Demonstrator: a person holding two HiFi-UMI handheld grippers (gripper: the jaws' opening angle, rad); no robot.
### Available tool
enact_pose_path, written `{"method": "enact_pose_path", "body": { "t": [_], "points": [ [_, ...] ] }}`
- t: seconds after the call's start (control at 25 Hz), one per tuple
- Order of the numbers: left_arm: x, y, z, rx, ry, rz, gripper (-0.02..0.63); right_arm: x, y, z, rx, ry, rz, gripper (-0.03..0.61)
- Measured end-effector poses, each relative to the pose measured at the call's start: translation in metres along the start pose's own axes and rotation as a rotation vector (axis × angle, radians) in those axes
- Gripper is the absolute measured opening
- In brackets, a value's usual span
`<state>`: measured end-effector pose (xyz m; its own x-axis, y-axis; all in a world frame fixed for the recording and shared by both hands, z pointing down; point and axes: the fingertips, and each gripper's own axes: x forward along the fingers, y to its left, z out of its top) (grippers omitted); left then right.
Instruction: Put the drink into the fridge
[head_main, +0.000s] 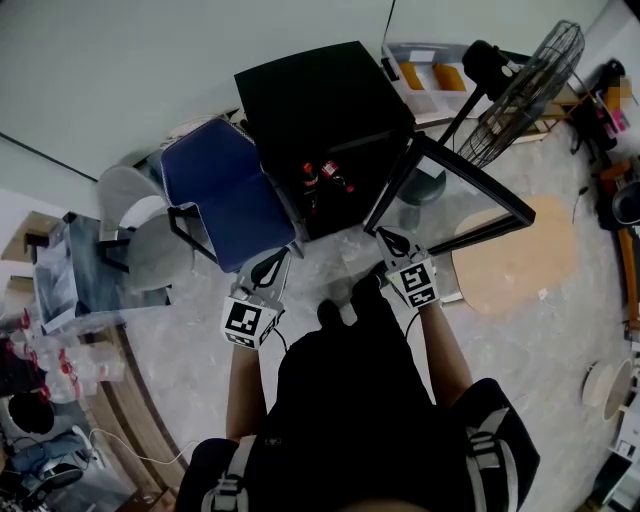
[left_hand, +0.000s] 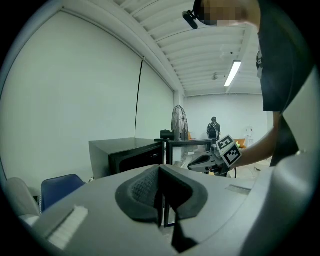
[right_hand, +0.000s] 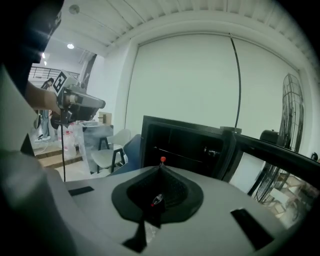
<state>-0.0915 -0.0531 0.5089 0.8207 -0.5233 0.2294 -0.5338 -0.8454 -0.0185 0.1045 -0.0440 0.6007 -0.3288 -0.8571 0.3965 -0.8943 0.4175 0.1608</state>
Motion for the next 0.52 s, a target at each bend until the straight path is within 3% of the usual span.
{"method": "enact_pose_path", "body": {
  "t": [0.52],
  "points": [
    [-0.007,-0.012,0.001,0.02,0.014,0.002,0.002,-0.013,0.004,-0.002,0.015,-0.011,-0.007,0.0]
  ]
}}
